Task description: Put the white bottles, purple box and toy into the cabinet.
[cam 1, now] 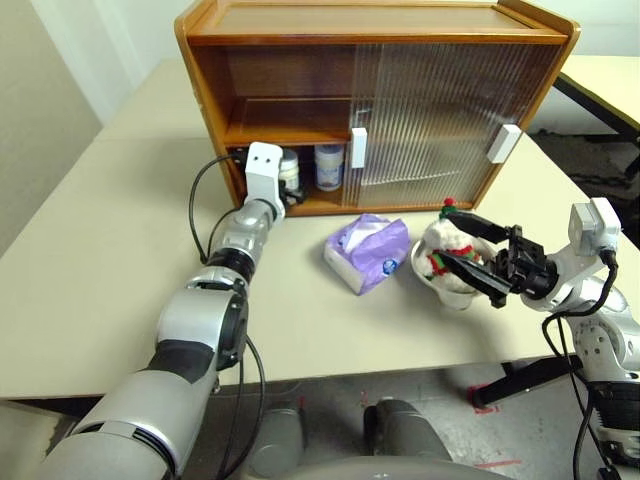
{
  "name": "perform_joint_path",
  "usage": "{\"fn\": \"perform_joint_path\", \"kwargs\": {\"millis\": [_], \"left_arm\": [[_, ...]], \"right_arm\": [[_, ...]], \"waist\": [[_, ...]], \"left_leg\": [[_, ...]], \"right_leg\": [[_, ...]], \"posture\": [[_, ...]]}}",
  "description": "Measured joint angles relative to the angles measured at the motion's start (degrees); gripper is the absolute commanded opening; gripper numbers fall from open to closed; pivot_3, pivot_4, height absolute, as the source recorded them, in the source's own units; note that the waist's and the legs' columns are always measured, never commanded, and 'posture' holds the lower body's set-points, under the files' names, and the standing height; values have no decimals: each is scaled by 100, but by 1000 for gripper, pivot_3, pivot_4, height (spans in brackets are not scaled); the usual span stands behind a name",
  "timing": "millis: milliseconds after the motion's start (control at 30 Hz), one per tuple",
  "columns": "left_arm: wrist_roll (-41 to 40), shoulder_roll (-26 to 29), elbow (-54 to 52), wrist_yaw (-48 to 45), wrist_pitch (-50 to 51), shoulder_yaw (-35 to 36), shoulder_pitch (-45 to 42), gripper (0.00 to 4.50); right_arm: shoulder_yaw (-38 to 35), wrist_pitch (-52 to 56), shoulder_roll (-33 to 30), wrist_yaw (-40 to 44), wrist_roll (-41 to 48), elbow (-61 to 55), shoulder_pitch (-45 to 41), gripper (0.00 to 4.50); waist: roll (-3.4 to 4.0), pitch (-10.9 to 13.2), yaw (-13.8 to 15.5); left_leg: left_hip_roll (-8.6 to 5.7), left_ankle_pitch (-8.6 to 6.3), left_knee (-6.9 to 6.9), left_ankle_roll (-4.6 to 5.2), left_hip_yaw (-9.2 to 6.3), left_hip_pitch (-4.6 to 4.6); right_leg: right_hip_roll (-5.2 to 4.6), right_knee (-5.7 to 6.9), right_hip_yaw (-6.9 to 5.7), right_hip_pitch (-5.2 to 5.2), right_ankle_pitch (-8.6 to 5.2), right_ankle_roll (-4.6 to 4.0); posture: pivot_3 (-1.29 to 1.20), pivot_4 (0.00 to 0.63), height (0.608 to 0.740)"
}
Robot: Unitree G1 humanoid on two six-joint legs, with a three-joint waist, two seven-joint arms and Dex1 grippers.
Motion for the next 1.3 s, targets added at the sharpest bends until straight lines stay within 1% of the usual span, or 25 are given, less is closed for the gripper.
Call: {"fn": "perform_joint_path", "kwargs": {"millis": [400,667,833,1100,1200,1300], "left_arm": [[-23,0,-382,-279,-177,-1,565,4478],[-42,-57,-992,-364,-186,-5,833,4478],[-65,-71,-1749,-533,-36,-20,1221,4478],[-70,-63,-2934,-744,515,-215,2126,4478],[-139,-40,-3740,-963,848,-296,2537,4478],[-344,51,-4589,-1472,1051,-445,2993,4478]], "right_arm": [[125,134,87,139,53,113,-178,4500],[172,138,118,170,41,286,-323,4500],[172,97,118,183,33,293,-318,4500],[174,55,123,212,22,325,-328,4500],[181,41,131,219,15,326,-329,4500],[182,-7,136,218,8,327,-313,4500]], "waist": [[-2,-2,74],[-8,-6,129],[-7,-8,153],[-8,-10,210],[-7,-11,208],[-6,-12,199]], "left_leg": [[0,0,0,0,-1,0],[0,0,0,0,-1,-1],[2,0,0,0,-1,2],[4,0,0,1,-1,6],[6,0,0,1,-1,6],[8,1,0,1,-2,7]], "right_leg": [[-1,2,0,0,1,-1],[-3,2,0,-1,1,-2],[-3,4,2,0,1,-2],[-4,7,4,0,2,-3],[-4,6,5,0,2,-4],[-4,6,8,-1,2,-6]], "posture": [[127,0,740],[124,0,740],[126,0,740],[119,0,740],[110,0,740],[108,0,740]]}}
